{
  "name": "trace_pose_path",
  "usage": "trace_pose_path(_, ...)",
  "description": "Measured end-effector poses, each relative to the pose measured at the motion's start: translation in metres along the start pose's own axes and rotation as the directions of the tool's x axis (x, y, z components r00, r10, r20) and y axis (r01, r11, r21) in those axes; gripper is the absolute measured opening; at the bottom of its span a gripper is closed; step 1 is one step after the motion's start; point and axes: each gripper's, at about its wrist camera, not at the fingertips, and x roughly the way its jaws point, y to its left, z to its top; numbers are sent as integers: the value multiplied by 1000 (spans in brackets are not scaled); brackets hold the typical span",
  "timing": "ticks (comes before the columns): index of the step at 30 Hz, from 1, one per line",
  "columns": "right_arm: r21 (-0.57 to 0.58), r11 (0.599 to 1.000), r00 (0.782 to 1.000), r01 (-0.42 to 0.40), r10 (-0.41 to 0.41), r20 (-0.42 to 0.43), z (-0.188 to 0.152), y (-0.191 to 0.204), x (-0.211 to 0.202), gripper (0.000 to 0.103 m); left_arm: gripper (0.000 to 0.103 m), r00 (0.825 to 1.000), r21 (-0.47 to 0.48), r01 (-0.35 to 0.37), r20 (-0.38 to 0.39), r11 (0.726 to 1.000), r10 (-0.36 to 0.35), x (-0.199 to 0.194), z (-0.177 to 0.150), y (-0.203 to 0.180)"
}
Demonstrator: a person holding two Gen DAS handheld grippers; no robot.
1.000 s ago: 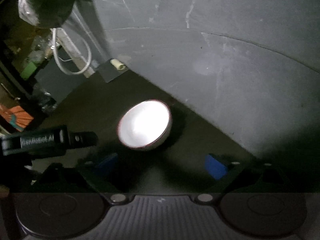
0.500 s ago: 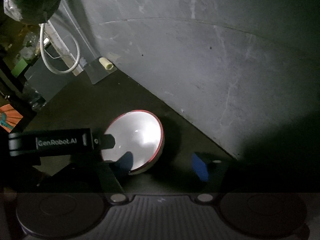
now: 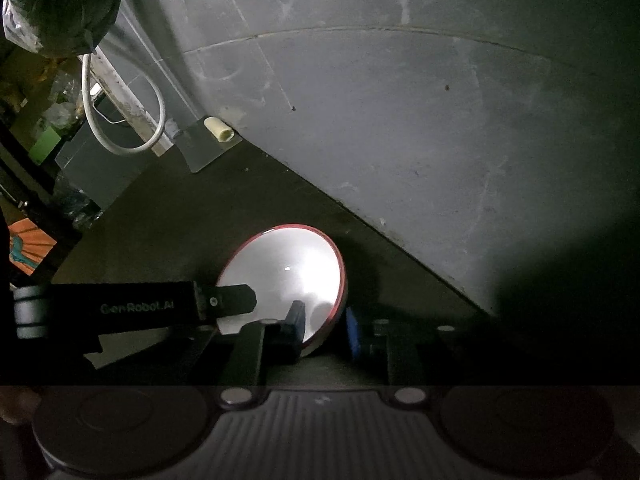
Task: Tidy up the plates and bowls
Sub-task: 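Carry the second white bowl toward the stacked bowls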
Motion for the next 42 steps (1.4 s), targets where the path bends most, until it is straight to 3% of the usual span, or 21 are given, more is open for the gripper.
trace_pose_path(2, 7, 1000, 1000, -3, 3, -3, 0, 0, 0, 22, 12, 1000, 6, 30, 0, 1000, -30, 1, -2, -2)
trace_pose_path(9, 4, 999, 999, -32, 32, 3, -8, 1, -13, 21, 11, 999, 15, 40, 15, 999, -40, -12, -16, 1)
trace_pose_path(24, -73, 989, 988, -127, 132, 78, -29, 35, -72, 21, 11, 990, 7, 12, 139, 1000, -13, -93, -51, 1)
trace_pose_path(42, -158, 964, 973, -212, 224, 62, -92, 70, -141, 21, 11, 976, -32, -53, 211, 998, 59, -185, -134, 0)
